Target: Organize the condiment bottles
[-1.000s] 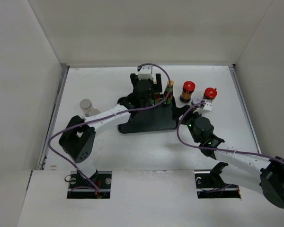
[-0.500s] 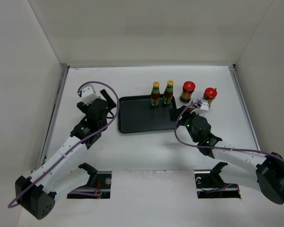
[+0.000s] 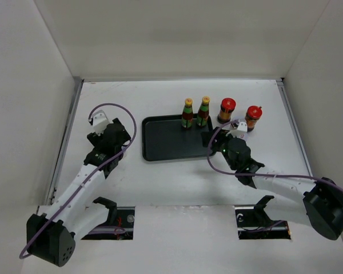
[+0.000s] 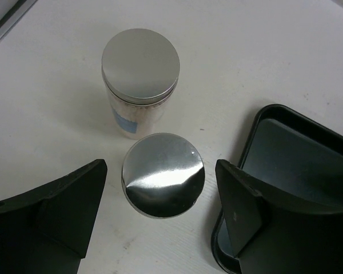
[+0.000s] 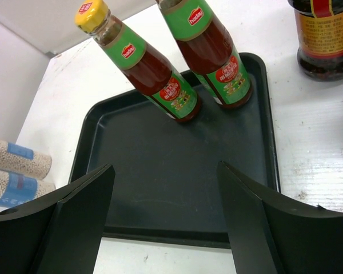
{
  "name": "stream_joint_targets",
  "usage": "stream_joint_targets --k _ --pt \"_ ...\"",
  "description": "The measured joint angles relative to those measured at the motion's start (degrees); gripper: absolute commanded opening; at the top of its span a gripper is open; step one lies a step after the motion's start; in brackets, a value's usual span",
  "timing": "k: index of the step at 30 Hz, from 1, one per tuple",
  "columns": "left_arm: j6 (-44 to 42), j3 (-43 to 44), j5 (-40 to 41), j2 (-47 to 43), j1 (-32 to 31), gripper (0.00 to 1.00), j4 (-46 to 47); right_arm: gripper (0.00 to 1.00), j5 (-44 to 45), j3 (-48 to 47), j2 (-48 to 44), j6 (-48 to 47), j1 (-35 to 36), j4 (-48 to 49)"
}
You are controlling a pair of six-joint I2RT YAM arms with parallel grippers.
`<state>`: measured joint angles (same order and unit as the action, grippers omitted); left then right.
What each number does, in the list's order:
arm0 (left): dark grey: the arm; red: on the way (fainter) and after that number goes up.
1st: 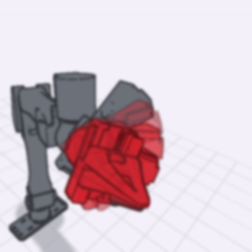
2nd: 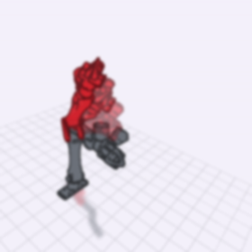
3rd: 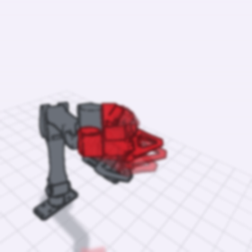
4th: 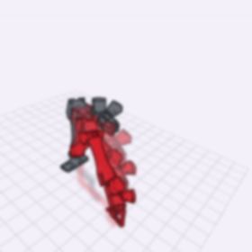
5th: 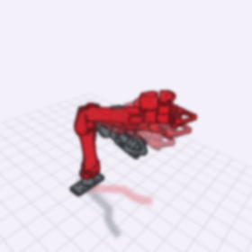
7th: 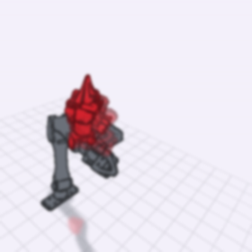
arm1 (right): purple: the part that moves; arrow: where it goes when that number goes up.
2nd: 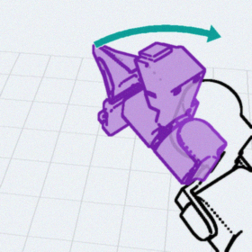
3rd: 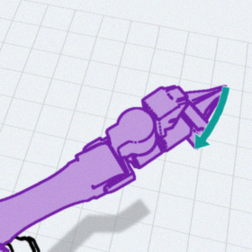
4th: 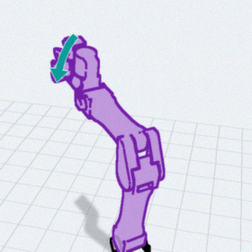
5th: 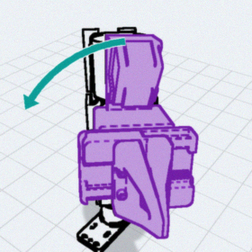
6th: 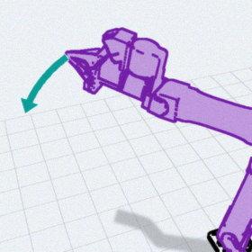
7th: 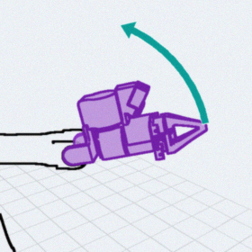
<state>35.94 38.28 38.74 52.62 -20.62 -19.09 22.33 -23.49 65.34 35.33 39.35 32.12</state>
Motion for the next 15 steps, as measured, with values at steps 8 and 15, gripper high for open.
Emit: stream_joint_targets --k 8,15 --pt "-0.6 -1.4 -1.0 3.1 0.0 0.48 3.2 0.80 -0.3 -0.2 0.0 0.0 0.1 0.0" --pt "-3.3 -1.2 -0.7 2.4 -2.1 0.38 3.0 0.80 -0.3 -0.2 -1.5 0.0 0.1 0.3"
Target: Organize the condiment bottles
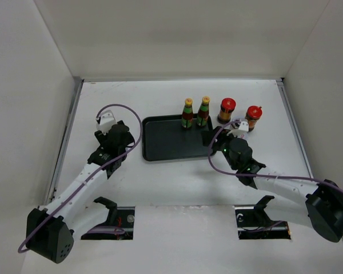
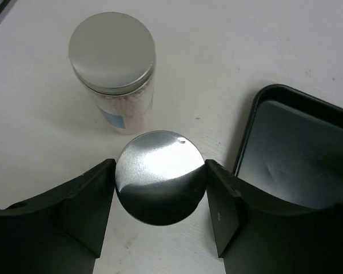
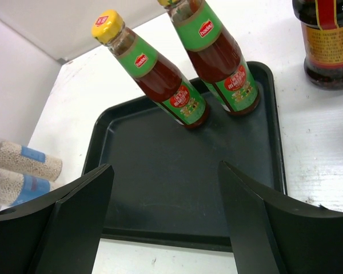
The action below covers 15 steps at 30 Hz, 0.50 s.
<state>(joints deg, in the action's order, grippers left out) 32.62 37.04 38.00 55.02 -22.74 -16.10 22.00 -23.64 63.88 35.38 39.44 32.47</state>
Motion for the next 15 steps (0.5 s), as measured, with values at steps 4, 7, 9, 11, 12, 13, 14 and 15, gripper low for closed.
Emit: stream_joint_targets --k 4,7,9,11,12,13,14,15 --pt "-3.8 3.5 1.9 -0.5 -4.5 0.38 -0.8 0.80 0.0 0.0 0.1 0.0 0.0 0.1" --pt "-6.6 8.2 3.4 0.6 -8.8 0.38 1.8 0.80 0.0 0.0 0.5 0.0 0.0 0.1" --pt "-7.6 10.7 3.7 2.7 -10.9 0.38 5.6 0.80 0.0 0.0 0.6 0.0 0.0 0.2" --pt "-8.0 13.0 3.3 6.4 -12.6 0.38 9.8 0.80 0.0 0.0 0.6 0.0 0.0 0.2" --pt "-8.0 13.8 2.8 8.5 -13.1 0.38 11.6 0.80 0.0 0.0 0.6 0.0 0.0 0.2" --pt "-8.0 14.6 2.1 11.1 -13.7 0.38 13.6 0.80 0.0 0.0 0.6 0.0 0.0 0.2" --pt "-8.0 15.3 1.4 13.8 -14.2 0.38 15.3 0.80 0.0 0.0 0.5 0.0 0.0 0.2" --pt "-8.0 15.8 0.6 16.2 -14.6 0.38 16.7 0.80 0.0 0.0 0.5 0.0 0.0 0.2"
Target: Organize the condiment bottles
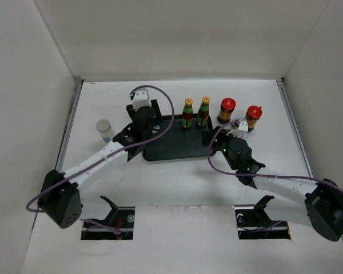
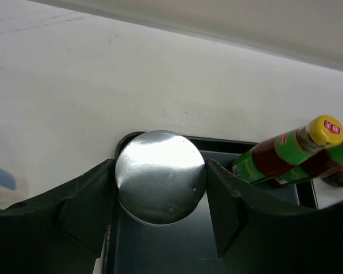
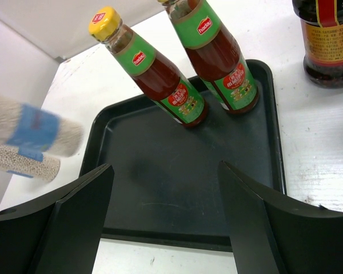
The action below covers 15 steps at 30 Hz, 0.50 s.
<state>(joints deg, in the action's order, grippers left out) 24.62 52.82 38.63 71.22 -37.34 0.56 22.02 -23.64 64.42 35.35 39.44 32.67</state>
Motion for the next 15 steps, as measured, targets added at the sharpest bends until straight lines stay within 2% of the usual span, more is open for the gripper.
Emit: stream_joint_targets --k 7,15 --pt "-0.9 5.8 -4.8 16.3 -2.4 0.38 6.0 0.80 0.0 0.0 0.0 0.0 0.0 0.0" --pt "-1.4 10.4 -7.0 24.4 -2.4 0.38 10.8 0.80 0.0 0.0 -0.6 -0.2 0.0 0.0"
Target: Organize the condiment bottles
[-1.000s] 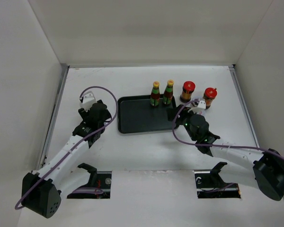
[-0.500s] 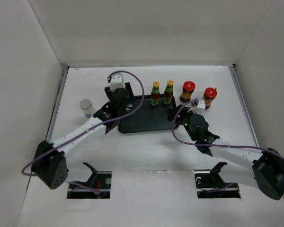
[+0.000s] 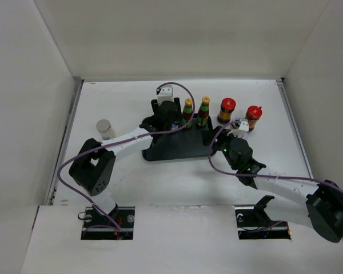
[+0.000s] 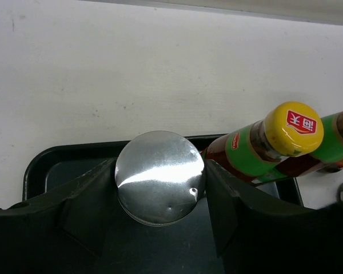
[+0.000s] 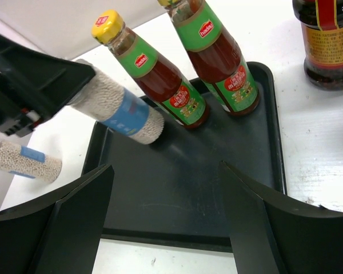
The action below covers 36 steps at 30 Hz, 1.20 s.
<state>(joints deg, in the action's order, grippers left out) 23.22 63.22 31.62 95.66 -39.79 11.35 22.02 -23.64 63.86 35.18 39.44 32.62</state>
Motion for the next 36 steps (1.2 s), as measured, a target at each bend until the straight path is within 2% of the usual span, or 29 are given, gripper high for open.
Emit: stream_joint_targets --k 9,11,13,17,21,25,30,36 --pt "-0.7 0.4 0.7 3.2 0.0 0.40 3.1 0.80 0.0 0.0 -0.8 0.0 0.0 0.0" --pt "-0.7 0.4 0.8 3.5 0.0 0.44 3.9 0.80 0.0 0.0 -0.8 -0.1 0.0 0.0" --pt "-0.8 0.4 1.0 3.8 0.0 0.54 4.6 0.80 0.0 0.0 -0.8 -0.1 0.0 0.0" --pt "-1.6 0.4 2.3 3.9 0.0 0.80 6.0 0.80 0.0 0.0 -0.7 -0.3 0.0 0.0" --pt "-2.4 0.4 3.7 3.8 0.0 0.91 7.9 0.81 0.0 0.0 -0.6 -0.3 0.0 0.0" --pt "-3.3 -0.7 4.0 1.9 -0.1 0.89 8.2 0.81 0.0 0.0 -0.5 -0.5 0.0 0.0" --pt "-3.3 -8.5 6.1 -9.3 0.5 0.83 7.0 0.81 0.0 0.0 -0.5 -0.5 0.0 0.0" --pt "1.1 -17.3 10.7 -27.0 9.6 0.84 -2.6 0.81 0.0 0.0 0.1 -0.5 0.0 0.0"
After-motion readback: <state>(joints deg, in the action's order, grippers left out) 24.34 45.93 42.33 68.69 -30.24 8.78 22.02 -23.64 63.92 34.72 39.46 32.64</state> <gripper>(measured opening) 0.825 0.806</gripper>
